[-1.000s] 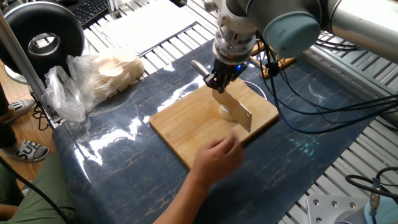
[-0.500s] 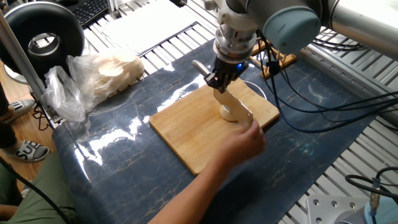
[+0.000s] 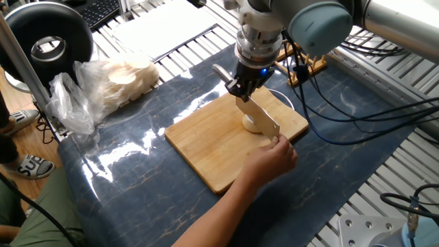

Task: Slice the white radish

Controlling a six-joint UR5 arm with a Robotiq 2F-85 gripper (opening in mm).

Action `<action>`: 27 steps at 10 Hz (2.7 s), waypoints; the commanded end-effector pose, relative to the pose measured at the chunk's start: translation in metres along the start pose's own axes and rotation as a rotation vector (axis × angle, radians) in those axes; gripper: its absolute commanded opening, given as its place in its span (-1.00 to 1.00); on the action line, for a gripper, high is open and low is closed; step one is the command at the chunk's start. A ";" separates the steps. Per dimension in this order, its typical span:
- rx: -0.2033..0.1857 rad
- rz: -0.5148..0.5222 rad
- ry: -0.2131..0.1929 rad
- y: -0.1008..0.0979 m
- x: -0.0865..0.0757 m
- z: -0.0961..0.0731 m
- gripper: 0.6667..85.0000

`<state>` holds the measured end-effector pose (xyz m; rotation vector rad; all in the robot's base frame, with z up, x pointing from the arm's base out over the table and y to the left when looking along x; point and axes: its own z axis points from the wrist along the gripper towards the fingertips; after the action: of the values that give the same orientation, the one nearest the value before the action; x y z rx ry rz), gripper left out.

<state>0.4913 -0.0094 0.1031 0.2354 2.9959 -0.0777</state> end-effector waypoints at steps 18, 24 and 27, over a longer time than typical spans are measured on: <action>0.003 0.001 0.004 0.001 -0.001 -0.007 -0.99; 0.010 0.022 -0.037 0.001 -0.011 -0.007 -0.99; -0.009 0.008 -0.033 0.006 -0.012 0.003 -0.99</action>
<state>0.5013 -0.0096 0.1064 0.2411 2.9631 -0.0975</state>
